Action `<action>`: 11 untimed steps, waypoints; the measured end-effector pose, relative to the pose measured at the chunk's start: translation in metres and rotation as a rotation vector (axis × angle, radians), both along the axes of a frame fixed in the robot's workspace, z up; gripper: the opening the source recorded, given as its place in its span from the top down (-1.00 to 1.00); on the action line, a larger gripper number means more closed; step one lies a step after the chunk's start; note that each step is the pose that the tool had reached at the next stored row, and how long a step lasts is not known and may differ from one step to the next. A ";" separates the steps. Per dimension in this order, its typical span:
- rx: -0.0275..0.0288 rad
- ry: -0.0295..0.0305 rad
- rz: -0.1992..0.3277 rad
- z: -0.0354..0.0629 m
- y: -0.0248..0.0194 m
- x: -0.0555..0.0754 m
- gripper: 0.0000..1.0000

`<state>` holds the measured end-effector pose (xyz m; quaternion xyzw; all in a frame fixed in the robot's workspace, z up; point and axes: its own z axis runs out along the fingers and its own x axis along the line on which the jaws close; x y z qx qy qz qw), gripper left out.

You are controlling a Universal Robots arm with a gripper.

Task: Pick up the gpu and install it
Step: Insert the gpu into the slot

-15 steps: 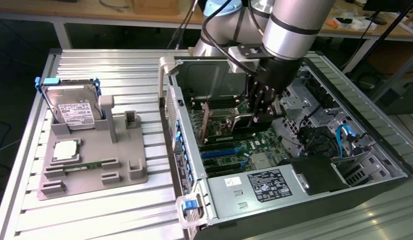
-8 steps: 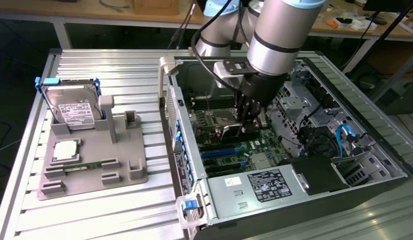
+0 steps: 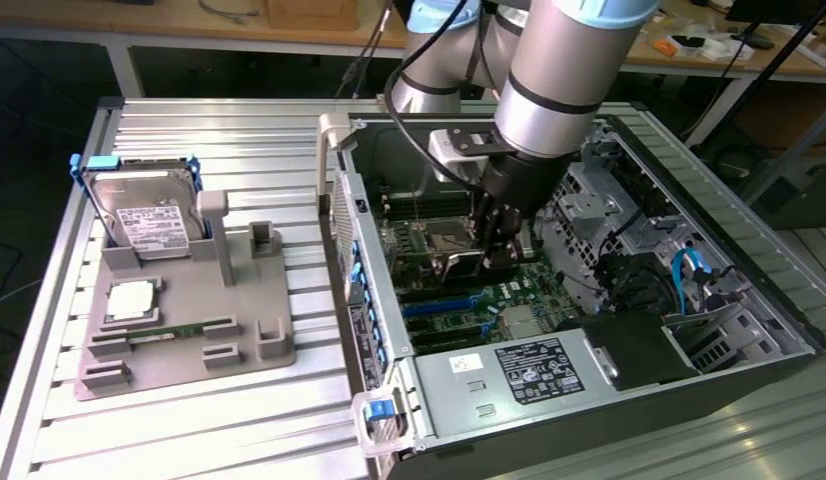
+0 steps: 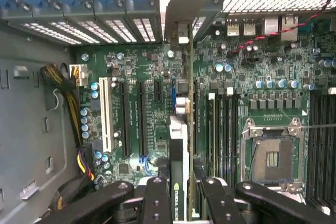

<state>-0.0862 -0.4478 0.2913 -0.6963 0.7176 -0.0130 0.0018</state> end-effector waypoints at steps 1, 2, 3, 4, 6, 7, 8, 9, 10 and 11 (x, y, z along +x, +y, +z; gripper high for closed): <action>0.0000 0.0002 0.000 -0.0004 0.0000 0.006 0.46; 0.0001 0.0002 0.000 -0.0008 0.0000 0.008 0.46; 0.0003 0.0002 0.000 -0.0013 -0.0001 0.008 0.46; 0.0008 0.0003 0.000 -0.0017 -0.0006 0.008 0.46; 0.0026 0.0002 0.000 -0.0027 -0.0031 0.008 0.46; 0.0031 0.0002 0.000 -0.0031 -0.0041 0.008 0.46; 0.0034 0.0003 0.000 -0.0034 -0.0048 0.008 0.46; 0.0040 0.0001 0.000 -0.0039 -0.0050 0.007 0.46; 0.0043 0.0002 0.000 -0.0044 -0.0051 0.006 0.46; 0.0048 0.0002 0.000 -0.0053 -0.0052 0.004 0.46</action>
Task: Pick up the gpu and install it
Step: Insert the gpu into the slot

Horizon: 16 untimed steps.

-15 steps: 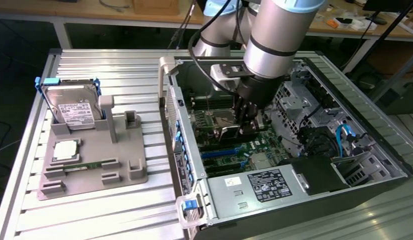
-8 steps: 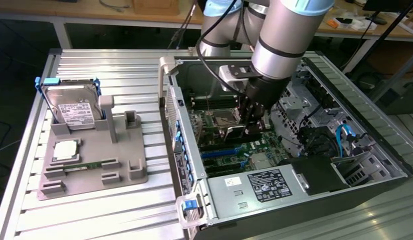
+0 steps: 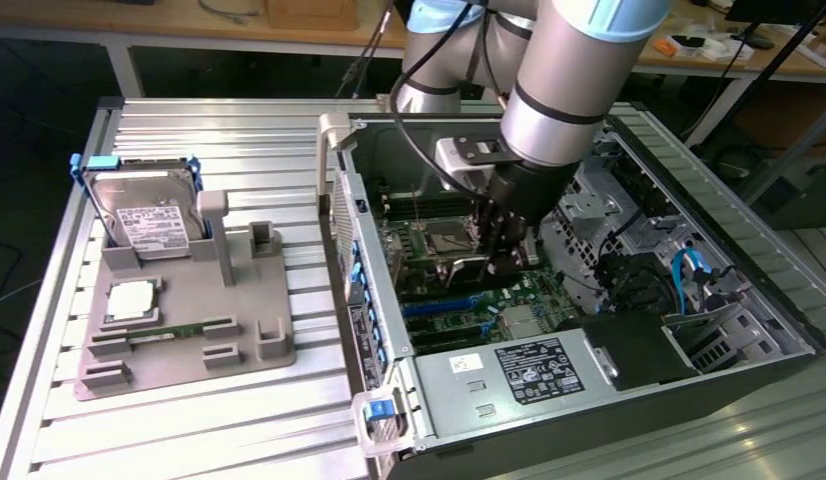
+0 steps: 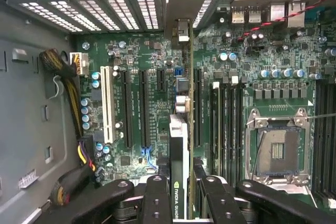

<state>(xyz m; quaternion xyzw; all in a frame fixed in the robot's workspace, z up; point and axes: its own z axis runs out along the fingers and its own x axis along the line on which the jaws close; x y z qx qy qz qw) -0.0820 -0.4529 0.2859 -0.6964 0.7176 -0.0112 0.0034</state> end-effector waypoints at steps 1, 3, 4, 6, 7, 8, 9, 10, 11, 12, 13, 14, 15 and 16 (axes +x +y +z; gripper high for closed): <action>0.0004 0.0000 0.000 -0.0008 -0.0001 -0.002 0.46; 0.0009 -0.0001 0.000 -0.0020 -0.0004 -0.004 0.46; 0.0008 0.0000 0.000 -0.0025 -0.0005 -0.005 0.46; 0.0008 0.0000 0.000 -0.0036 -0.0007 -0.007 0.46; 0.0009 0.0000 0.000 -0.0043 -0.0008 -0.008 0.46; 0.0010 -0.0001 0.000 -0.0052 -0.0008 -0.009 0.46; 0.0011 -0.0001 0.000 -0.0061 -0.0009 -0.009 0.46; 0.0010 0.0000 0.000 -0.0071 -0.0009 -0.010 0.46; 0.0009 0.0000 0.000 -0.0077 -0.0009 -0.011 0.46; 0.0010 0.0000 0.000 -0.0086 -0.0009 -0.011 0.46; 0.0011 -0.0001 0.000 -0.0096 -0.0009 -0.012 0.46; 0.0010 0.0000 0.000 -0.0105 -0.0010 -0.013 0.46; 0.0008 0.0001 0.000 -0.0112 -0.0010 -0.014 0.46; 0.0009 0.0000 0.000 -0.0117 -0.0010 -0.016 0.46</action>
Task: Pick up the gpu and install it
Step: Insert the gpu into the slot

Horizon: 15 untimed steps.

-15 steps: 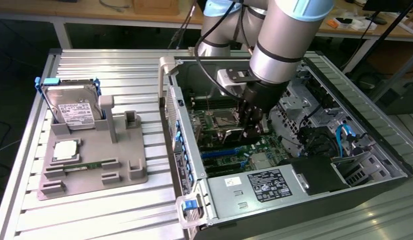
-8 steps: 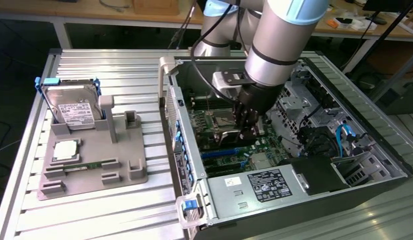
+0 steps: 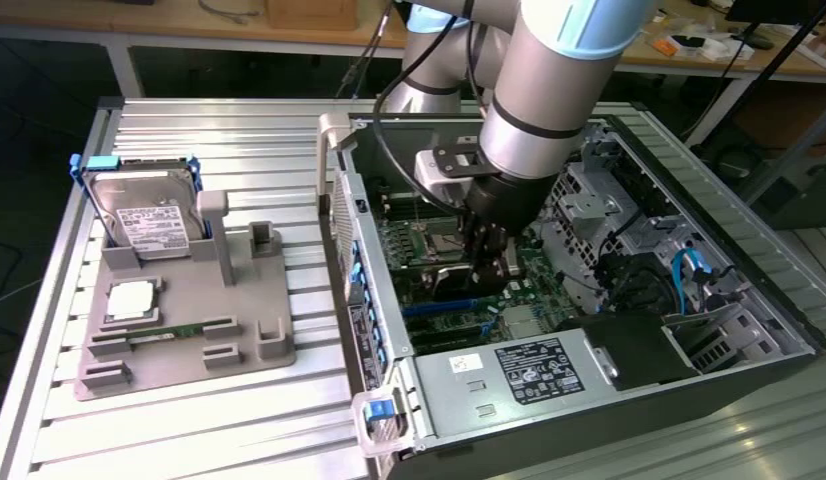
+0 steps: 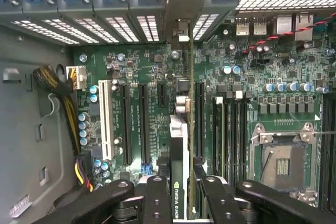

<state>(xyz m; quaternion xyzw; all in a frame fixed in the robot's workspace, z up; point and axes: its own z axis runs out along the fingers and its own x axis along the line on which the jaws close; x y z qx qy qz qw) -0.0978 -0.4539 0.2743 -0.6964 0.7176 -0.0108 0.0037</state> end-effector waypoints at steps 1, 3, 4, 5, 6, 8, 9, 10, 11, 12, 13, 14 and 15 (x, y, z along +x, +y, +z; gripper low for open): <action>0.0001 -0.0001 0.000 -0.0005 0.0000 -0.001 0.46; 0.0000 0.0001 0.000 -0.0006 0.0000 -0.001 0.46; -0.0001 0.0001 0.000 -0.0006 0.0000 -0.001 0.46; 0.0001 0.0000 0.000 -0.0007 0.0000 -0.001 0.46; 0.0001 0.0000 0.000 -0.0007 0.0000 -0.001 0.46; 0.0010 -0.0002 0.000 -0.0016 0.0001 -0.001 0.46; 0.0009 -0.0001 0.000 -0.0018 0.0001 -0.001 0.46; 0.0008 0.0000 0.000 -0.0021 0.0000 -0.001 0.46; 0.0010 -0.0001 0.000 -0.0029 0.0001 -0.001 0.46; 0.0007 0.0001 0.000 -0.0030 0.0000 -0.001 0.46; 0.0006 0.0001 0.000 -0.0030 0.0000 -0.001 0.46; 0.0006 0.0001 0.000 -0.0030 0.0000 -0.001 0.46; 0.0007 0.0000 0.000 -0.0031 0.0000 -0.001 0.46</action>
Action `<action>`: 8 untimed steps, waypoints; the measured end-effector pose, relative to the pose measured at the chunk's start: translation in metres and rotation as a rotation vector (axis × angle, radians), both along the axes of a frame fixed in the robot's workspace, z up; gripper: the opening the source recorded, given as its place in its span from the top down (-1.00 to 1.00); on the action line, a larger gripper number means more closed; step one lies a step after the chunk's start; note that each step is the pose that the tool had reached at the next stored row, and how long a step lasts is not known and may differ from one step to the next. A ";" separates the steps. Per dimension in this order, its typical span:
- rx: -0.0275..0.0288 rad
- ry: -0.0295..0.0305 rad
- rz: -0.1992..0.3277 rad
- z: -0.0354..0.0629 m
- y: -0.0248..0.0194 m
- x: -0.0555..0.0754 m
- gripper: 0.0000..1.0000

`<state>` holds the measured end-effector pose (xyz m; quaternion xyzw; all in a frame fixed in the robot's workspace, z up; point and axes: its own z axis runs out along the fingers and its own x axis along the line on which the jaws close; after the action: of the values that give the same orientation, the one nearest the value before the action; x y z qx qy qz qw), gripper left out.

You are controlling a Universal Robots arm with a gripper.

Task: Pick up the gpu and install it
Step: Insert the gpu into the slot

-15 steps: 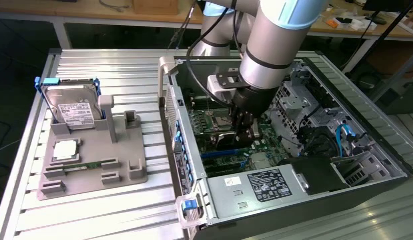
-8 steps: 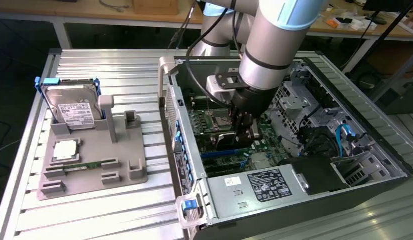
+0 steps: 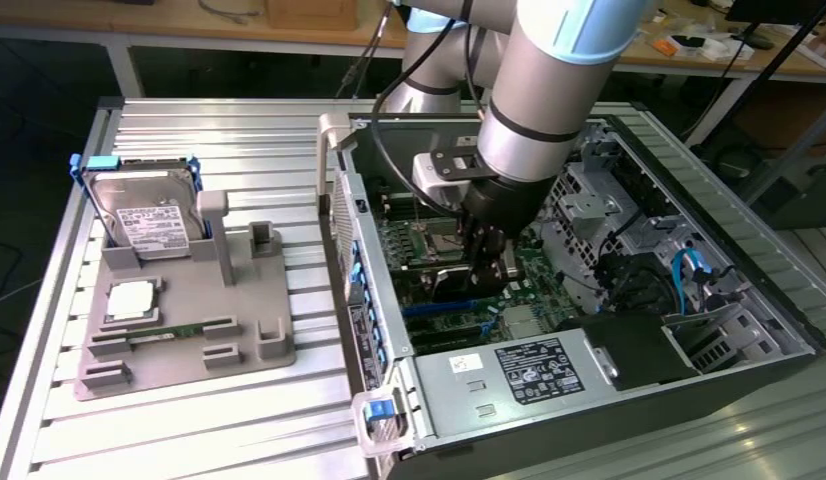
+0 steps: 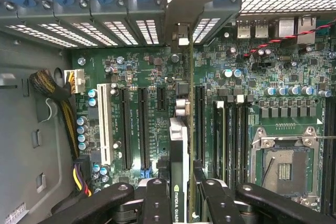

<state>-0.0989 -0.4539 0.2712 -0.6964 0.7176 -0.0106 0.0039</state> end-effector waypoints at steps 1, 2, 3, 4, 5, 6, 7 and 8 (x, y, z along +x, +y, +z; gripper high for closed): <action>0.0001 -0.0019 0.000 -0.0001 0.0000 0.000 0.46; 0.0002 -0.0066 0.000 -0.0001 0.0001 0.000 0.46; 0.0003 -0.0095 0.000 -0.0002 0.0000 0.000 0.46; 0.0002 -0.0117 0.000 -0.0001 0.0000 0.000 0.46; 0.0001 -0.0129 0.000 -0.0001 0.0000 0.000 0.46; 0.0001 -0.0130 0.000 -0.0001 0.0000 0.000 0.46; 0.0002 -0.0130 0.000 -0.0017 0.0000 0.000 0.46; 0.0001 -0.0129 0.000 -0.0034 0.0000 0.000 0.46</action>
<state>-0.0991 -0.4539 0.2677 -0.6963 0.7176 -0.0151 0.0086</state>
